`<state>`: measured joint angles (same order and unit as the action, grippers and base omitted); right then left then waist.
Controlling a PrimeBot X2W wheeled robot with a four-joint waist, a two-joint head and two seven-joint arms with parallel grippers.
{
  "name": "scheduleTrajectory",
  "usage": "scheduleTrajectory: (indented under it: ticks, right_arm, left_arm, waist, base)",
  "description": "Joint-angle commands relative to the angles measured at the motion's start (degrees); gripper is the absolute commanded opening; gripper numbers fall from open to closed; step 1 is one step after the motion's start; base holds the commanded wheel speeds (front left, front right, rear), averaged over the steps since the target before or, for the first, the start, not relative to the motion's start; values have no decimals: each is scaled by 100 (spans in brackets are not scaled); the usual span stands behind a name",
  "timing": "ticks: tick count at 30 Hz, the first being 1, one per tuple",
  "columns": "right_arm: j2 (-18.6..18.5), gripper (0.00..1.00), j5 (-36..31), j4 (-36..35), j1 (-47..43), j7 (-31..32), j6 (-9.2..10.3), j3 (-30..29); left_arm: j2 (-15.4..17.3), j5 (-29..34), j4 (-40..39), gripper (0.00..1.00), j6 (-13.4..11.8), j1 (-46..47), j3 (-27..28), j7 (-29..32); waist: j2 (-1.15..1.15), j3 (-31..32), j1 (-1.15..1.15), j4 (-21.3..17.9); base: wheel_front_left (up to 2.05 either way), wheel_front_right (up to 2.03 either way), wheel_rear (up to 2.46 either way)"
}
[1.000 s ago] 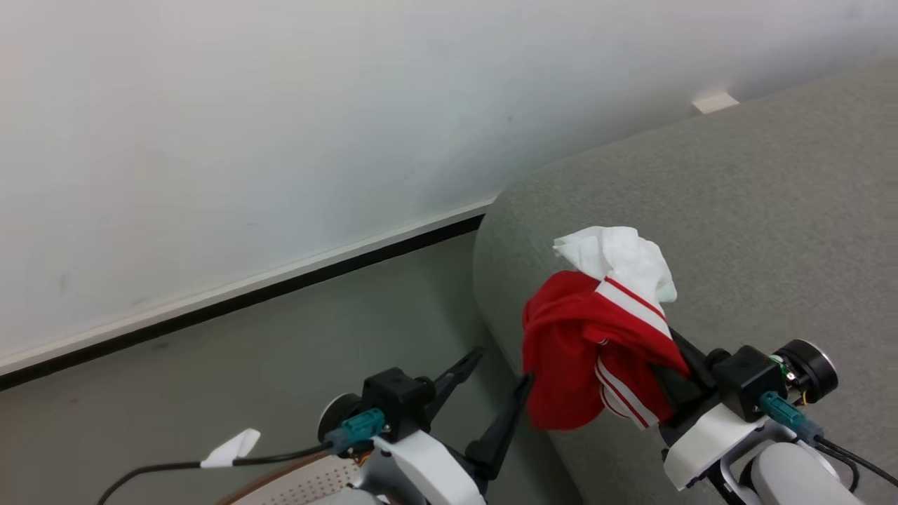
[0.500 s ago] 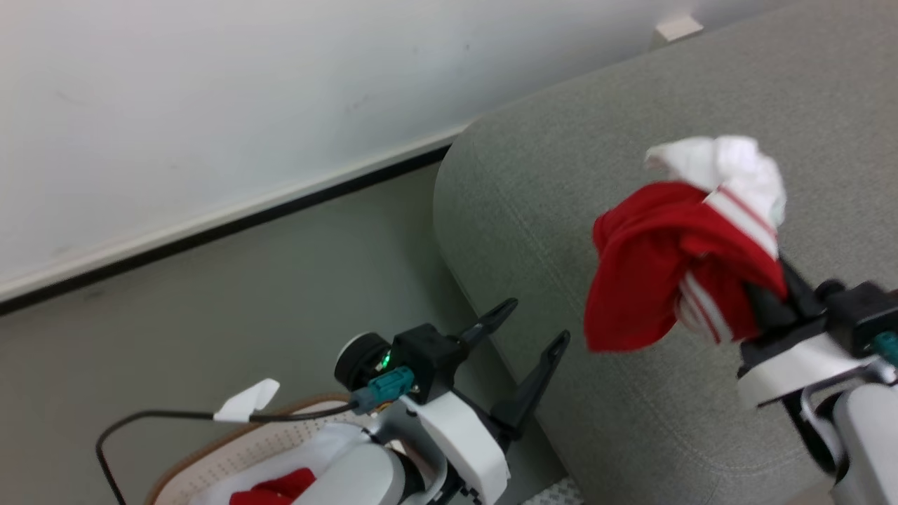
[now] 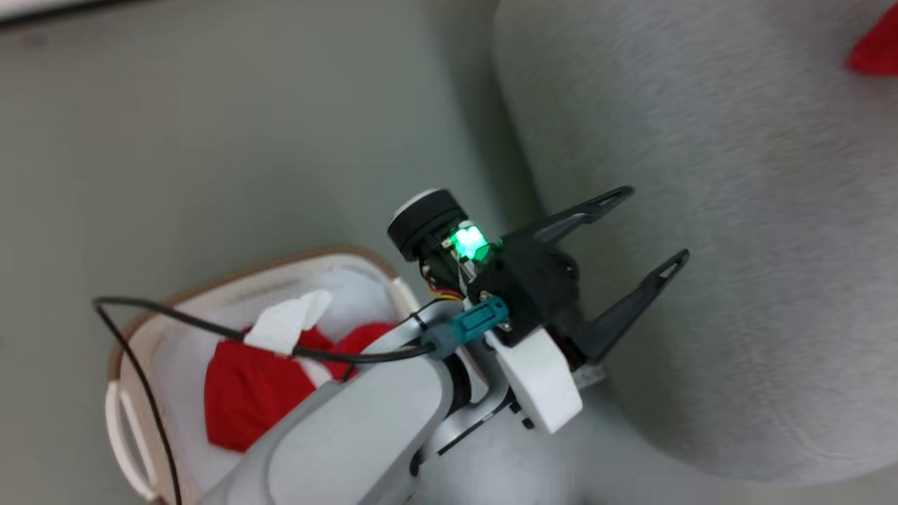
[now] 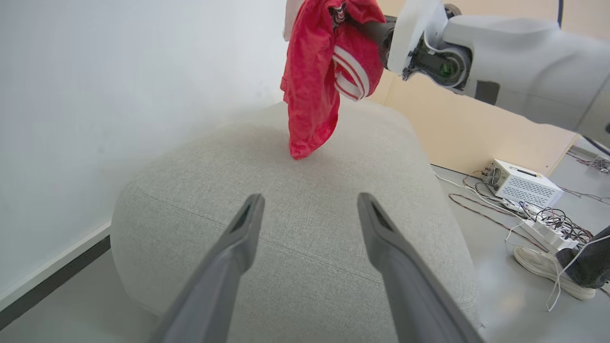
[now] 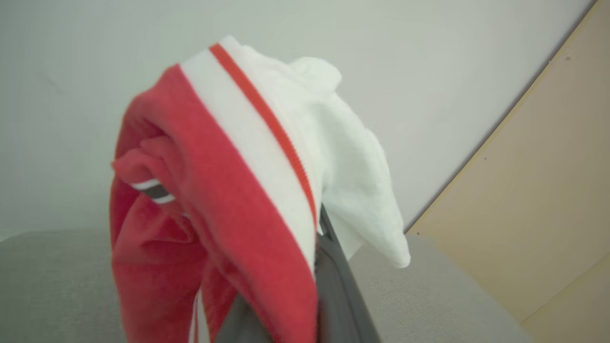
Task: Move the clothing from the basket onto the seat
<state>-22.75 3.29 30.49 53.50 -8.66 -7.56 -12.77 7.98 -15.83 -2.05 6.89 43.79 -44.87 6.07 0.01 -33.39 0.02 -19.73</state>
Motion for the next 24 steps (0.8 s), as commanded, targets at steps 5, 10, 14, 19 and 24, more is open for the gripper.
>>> scheduleTrajectory:
  ticks: [5, 10, 14, 19, 24]
  right_arm:
    - [-142, 0, -416, 707, 795, -47, 14, -804]
    - [55, 0, -1000, 1490, 948, -182, 14, -1673]
    - [308, 100, -1410, 1863, 863, -448, 14, -2013]
    - [600, 100, -1592, 1905, 587, -644, 14, -1859]
    - [865, 100, -1371, 1180, -45, -651, 14, -1409]
  left_arm:
    - [56, 23, -110, 100, 21, 349, -68, 1]
    - [108, -12, -50, 100, -46, 267, -18, -145]
    - [213, -74, 45, 100, -98, 164, 61, -268]
    - [379, -173, 171, 100, -208, -32, 242, -475]
    - [460, -438, 335, 100, -396, -360, 534, -786]
  waist:
    - [-1, -1332, -2, 745]
    - [-1, -1462, -2, 886]
    - [-1, -1367, -2, 895]
    - [-1, -924, -2, 780]
    - [-1, -287, -2, 707]
  base:
    - [0, 0, 0]
    - [0, 0, 0]
    - [0, 0, 0]
    - [0, 0, 0]
    - [0, 0, 0]
